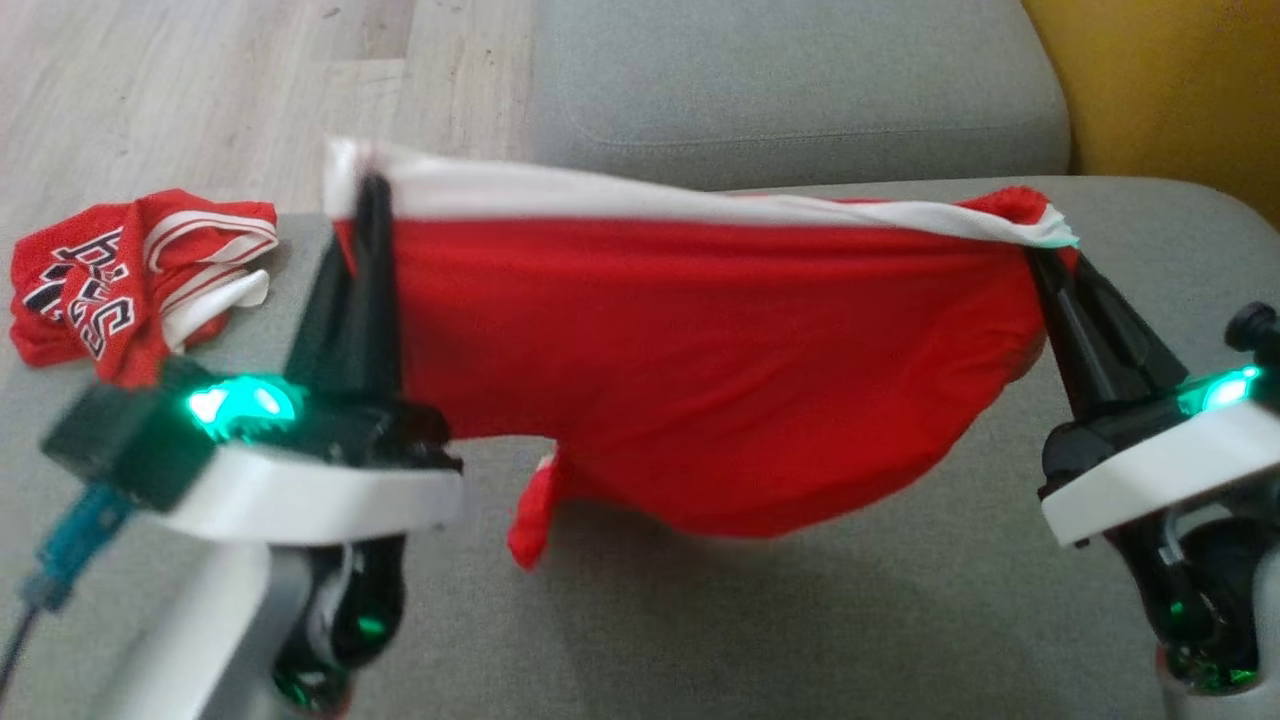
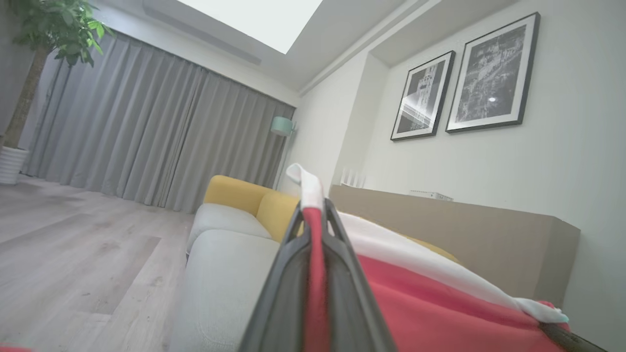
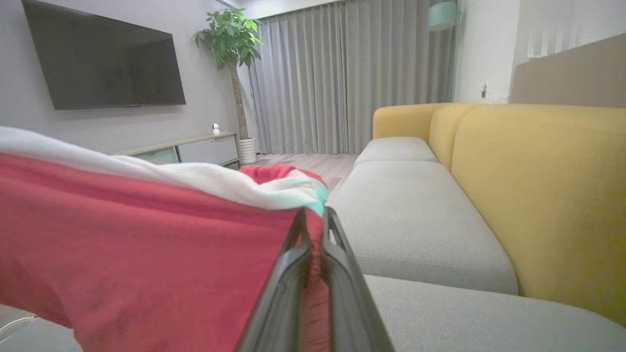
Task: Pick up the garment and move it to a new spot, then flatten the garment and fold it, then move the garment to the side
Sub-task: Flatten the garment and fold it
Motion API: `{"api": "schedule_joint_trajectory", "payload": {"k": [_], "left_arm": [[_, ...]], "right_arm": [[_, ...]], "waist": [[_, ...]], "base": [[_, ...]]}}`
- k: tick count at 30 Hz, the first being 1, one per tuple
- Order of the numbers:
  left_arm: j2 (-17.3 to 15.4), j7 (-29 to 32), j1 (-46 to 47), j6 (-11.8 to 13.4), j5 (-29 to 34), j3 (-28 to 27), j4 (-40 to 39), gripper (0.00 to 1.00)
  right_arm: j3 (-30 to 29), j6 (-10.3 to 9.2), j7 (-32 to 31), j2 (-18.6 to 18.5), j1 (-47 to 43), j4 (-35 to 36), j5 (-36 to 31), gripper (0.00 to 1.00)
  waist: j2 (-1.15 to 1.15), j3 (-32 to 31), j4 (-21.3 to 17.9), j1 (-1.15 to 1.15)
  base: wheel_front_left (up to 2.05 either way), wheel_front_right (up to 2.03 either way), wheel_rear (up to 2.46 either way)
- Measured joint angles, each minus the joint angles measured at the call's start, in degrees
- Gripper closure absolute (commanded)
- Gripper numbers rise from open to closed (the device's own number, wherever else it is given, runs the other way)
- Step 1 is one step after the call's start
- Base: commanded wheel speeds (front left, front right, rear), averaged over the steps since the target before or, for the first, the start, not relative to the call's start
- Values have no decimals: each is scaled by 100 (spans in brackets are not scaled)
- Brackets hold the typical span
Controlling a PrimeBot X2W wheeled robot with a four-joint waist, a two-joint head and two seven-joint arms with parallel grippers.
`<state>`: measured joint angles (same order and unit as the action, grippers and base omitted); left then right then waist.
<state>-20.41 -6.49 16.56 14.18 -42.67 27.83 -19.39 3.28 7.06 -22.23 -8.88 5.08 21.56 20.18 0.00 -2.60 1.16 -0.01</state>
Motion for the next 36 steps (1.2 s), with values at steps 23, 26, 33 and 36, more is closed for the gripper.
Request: {"api": "schedule_joint_trajectory", "payload": {"k": [23, 26, 33, 36], "left_arm": [[337, -285, 4080, -1073, 196, -352, 2563, 100], [423, -405, 3984, -1126, 168, -353, 2742, 100], [719, -675, 2830, -1328, 21, -119, 3032, 100], [806, -753, 2243, -1376, 21, -67, 2994, 100]], "right_arm": [[230, 0, 659, 278, 4474, -2971, -793, 100], [286, 0, 818, 326, 4387, -3248, -816, 100], [554, 0, 1200, 374, 3357, -3659, -832, 100], [590, 0, 1341, 382, 2823, -3652, -764, 100]], "waist": [[0, 1749, -373, 3], [0, 2002, -401, 3], [0, 2462, -427, 3], [0, 2476, -417, 2]], "base": [[0, 0, 0], [0, 0, 0], [0, 0, 0], [0, 0, 0]]}}
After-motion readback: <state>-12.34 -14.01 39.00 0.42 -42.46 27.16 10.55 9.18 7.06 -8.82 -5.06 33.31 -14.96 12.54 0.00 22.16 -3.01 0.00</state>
